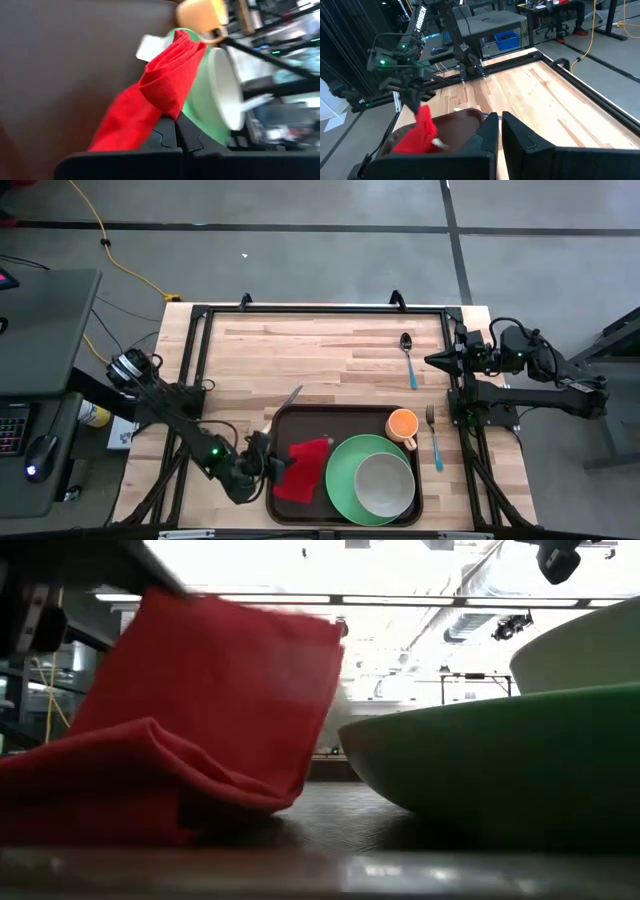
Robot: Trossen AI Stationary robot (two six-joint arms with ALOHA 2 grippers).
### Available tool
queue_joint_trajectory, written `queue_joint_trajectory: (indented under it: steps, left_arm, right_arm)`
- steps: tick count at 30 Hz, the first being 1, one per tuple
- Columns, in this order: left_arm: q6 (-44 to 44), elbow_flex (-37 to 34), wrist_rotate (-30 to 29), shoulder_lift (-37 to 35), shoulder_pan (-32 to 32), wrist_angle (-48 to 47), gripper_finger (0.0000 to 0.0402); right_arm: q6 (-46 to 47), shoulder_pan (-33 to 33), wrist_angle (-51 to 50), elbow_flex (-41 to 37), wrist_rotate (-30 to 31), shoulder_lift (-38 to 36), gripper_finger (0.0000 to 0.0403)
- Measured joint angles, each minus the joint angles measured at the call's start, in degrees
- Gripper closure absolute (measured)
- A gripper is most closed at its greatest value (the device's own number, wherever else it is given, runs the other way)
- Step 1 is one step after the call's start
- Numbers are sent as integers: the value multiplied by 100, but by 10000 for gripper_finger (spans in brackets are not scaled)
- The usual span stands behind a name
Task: Set up tray
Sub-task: Put the red napkin on the black serving tray to the left side of the green plate
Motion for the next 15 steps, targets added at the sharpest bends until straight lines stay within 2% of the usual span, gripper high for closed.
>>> queue_joint_trajectory:
  steps: [11,15]
  left_arm:
    - [159,-2,335,0,520,-1563,390]
    - [433,-4,373,0,739,-1365,390]
  right_arm:
    - [12,0,4,0,0,0,402]
    - [26,0,7,0,0,0,402]
